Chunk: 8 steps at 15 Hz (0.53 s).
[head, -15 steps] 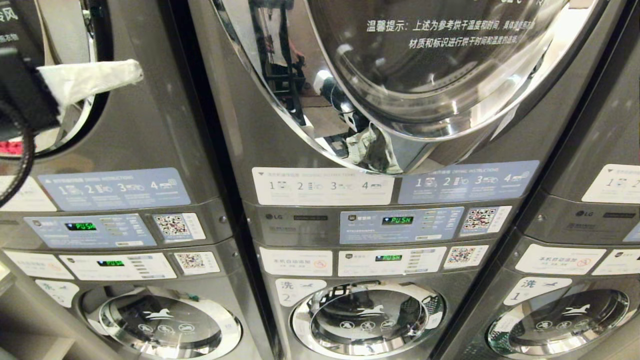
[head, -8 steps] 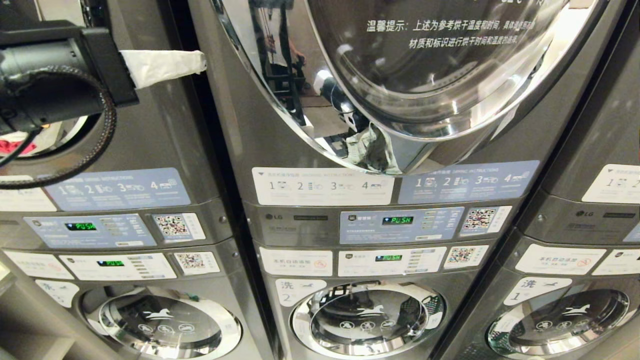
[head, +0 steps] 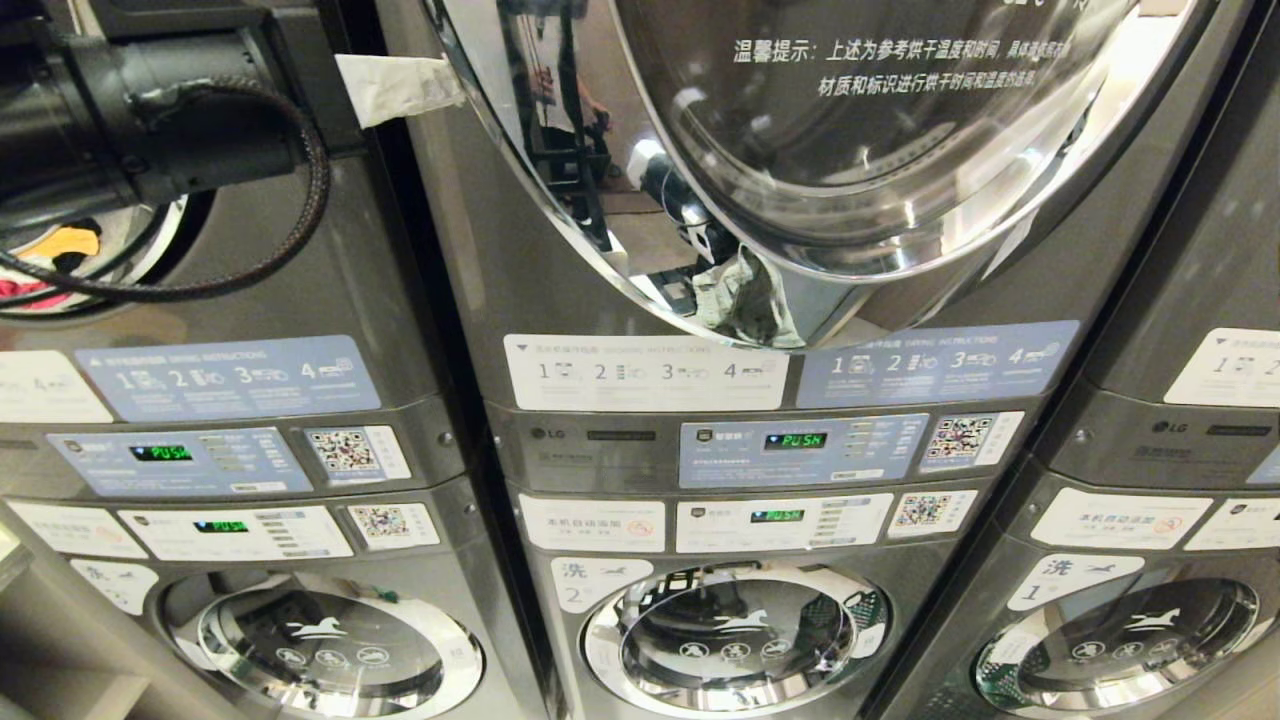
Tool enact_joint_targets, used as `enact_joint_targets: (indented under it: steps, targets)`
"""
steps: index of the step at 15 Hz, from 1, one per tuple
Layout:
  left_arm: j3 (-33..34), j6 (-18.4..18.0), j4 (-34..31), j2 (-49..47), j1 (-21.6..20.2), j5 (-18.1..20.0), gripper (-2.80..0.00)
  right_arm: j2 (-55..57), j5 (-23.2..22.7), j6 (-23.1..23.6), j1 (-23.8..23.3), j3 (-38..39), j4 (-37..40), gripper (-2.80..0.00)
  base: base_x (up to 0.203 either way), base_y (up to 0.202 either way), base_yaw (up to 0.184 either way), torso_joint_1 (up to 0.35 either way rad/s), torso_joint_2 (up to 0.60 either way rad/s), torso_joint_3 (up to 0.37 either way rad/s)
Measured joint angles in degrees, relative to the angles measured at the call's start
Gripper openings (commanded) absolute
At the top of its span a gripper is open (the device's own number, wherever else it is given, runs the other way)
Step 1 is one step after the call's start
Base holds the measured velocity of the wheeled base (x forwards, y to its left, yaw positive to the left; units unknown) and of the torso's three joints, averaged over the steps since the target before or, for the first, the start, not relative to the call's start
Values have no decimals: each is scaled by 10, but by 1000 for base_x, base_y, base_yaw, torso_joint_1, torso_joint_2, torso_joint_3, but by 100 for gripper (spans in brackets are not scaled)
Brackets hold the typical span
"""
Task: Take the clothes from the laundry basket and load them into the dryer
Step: Take the clothes out of the basket
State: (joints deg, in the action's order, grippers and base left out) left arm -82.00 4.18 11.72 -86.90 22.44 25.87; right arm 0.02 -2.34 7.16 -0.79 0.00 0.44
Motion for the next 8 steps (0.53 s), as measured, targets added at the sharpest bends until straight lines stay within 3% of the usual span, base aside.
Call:
enact_joint_targets:
  steps: [8]
  targets:
    - [-42, 0, -2, -21, 81, -20, -280, 0, -7, 1, 0, -2, 2, -280, 0, 0, 0, 0, 0, 0]
